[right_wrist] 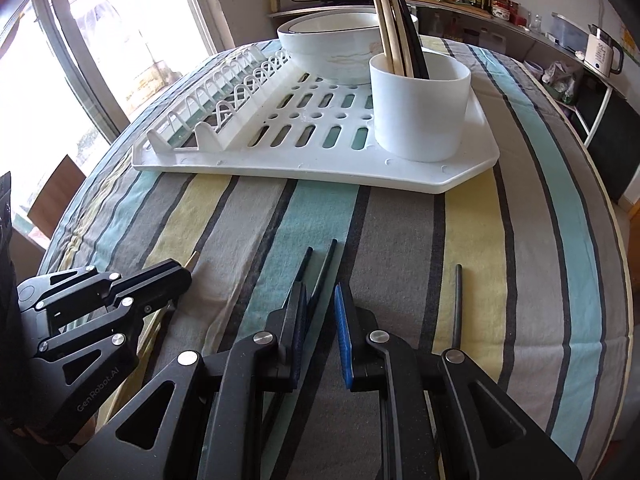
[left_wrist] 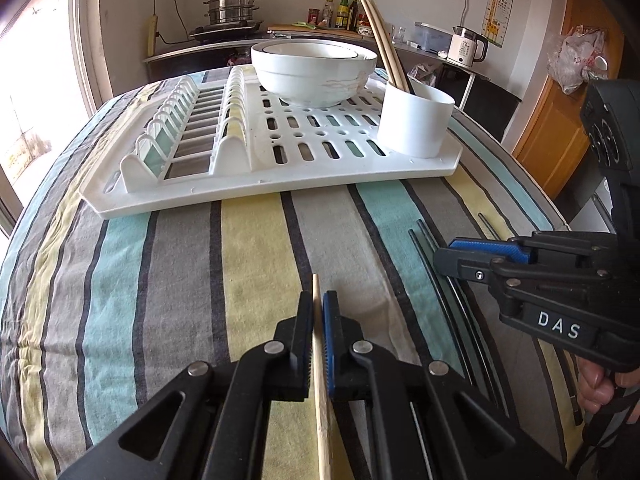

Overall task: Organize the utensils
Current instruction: 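Close the right gripper on another light wooden chopstick, then lift the wooden chopstick with the right gripper over the white cup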

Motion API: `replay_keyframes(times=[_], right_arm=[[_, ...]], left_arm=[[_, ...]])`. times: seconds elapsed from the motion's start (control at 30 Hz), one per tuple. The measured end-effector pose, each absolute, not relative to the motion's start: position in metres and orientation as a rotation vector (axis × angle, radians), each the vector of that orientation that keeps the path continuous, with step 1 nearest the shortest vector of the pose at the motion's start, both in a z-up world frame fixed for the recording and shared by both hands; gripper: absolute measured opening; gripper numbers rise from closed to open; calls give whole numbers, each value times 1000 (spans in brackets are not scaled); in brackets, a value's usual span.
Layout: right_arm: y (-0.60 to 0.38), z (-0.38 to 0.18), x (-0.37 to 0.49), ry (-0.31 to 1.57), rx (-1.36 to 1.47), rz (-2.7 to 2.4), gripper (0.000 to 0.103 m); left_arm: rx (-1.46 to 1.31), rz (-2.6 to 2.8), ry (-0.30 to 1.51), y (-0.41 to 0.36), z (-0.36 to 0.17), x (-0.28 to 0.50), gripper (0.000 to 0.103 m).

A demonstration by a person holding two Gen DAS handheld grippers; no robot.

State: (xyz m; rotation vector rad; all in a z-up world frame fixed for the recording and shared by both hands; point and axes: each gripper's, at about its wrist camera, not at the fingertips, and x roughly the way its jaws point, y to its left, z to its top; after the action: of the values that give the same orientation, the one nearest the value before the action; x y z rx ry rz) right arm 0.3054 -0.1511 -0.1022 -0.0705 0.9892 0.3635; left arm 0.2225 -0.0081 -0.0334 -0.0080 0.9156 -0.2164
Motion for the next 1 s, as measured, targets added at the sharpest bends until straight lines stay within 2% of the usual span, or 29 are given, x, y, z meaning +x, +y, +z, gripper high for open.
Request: replay_keyframes(times=[0.3, 0.4, 0.53, 1.0], right_arm=[[-134, -102, 297, 1000, -197, 309, 15], [-131, -101, 295, 996, -214, 319, 8], [-135, -100, 296, 994, -173, 337, 5], [-180, -29, 269, 751, 17, 382, 5]], left_arm=[[-23, -225, 913, -5, -34, 222, 5], [-23, -224, 916, -4, -34, 222, 5], [-32, -220, 921, -2, -31, 224, 5], [-20, -268, 815, -9, 22, 220, 5]])
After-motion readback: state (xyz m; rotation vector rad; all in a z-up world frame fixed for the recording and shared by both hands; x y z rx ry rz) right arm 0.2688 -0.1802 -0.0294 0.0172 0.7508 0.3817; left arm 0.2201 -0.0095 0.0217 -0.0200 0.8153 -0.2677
